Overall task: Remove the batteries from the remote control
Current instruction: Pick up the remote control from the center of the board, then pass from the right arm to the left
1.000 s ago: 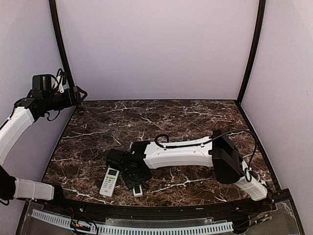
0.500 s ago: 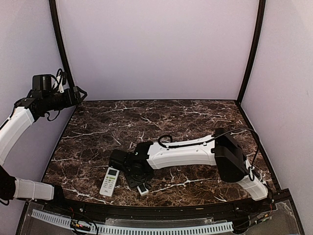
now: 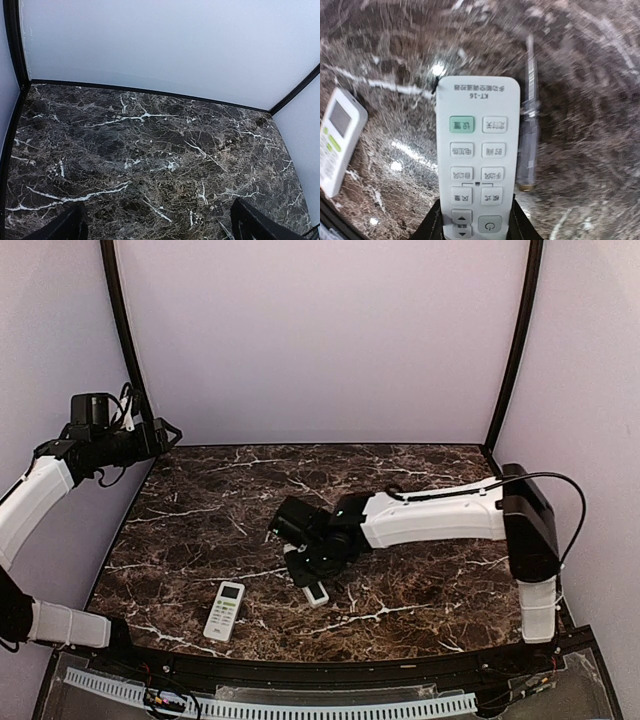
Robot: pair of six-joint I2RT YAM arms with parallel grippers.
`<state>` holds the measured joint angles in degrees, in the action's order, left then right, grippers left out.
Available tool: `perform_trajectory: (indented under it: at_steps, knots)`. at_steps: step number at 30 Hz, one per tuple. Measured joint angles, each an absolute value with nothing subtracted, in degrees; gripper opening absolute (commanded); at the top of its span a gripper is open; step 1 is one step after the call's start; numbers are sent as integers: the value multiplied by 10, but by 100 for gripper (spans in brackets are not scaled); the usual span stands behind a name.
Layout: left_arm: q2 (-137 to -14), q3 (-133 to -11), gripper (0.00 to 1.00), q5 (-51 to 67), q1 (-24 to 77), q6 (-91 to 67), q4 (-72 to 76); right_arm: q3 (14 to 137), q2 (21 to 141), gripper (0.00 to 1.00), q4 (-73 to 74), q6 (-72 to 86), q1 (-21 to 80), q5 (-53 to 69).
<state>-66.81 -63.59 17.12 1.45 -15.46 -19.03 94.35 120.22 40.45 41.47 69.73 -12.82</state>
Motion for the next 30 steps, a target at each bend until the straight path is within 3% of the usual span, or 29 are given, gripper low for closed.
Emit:
perform_trajectory:
  at_steps: [10,20,30]
  knots:
    - [-667,-597,99,340,40,-152,-113,797,944,2,205,312,552,53]
    - [-644,-561,99,533,157,-140,-23,791,896,1,190,237,530,285]
    - [-670,-561,96,611,244,-146,17,826,894,0,212,216,530,417]
